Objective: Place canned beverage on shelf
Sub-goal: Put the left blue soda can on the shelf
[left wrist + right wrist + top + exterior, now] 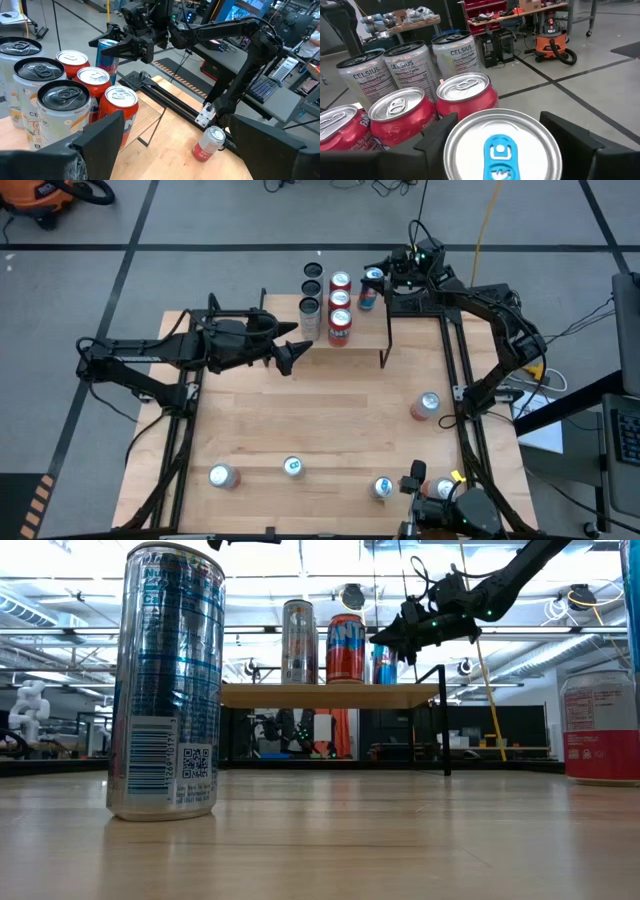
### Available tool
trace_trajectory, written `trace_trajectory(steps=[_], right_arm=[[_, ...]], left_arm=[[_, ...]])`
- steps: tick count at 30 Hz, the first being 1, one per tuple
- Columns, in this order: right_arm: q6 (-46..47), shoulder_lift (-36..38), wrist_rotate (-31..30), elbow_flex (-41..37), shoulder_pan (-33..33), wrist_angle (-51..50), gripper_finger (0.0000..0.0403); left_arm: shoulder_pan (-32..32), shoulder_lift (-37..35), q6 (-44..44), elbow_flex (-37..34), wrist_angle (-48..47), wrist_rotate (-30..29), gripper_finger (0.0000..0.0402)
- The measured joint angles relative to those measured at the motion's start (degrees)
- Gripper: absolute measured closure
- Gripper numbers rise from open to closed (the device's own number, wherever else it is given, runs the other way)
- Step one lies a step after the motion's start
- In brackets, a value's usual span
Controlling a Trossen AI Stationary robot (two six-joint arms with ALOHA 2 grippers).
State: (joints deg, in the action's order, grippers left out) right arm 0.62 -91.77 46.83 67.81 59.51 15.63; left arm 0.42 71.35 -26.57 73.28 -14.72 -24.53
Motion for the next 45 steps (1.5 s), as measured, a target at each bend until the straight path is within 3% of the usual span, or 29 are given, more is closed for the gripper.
trace_trajectory(steps=[6, 11, 37, 45], right_arm=[[0.2, 0.0, 0.4, 0.0, 0.0, 0.9, 0.0145], [0.2, 0.0, 4.7, 0.0, 0.0, 1.0, 0.0145], [0.2, 1.2, 3.8, 0.0, 0.0, 2.4, 0.0145], [-1.2, 4.5, 0.5, 0.0, 0.0, -3.1, 0.0145]], left_arm=[[0.0, 0.0, 0.0, 0.0, 0.0, 0.0, 0.0041], [0.0, 0.0, 0.0, 0.0, 0.0, 0.0, 0.0041], [0.0, 0.0, -0.1, 0.0, 0.0, 0.0, 0.0041], [0.0, 0.0, -0.1, 0.0, 0.0, 0.0, 0.0041]])
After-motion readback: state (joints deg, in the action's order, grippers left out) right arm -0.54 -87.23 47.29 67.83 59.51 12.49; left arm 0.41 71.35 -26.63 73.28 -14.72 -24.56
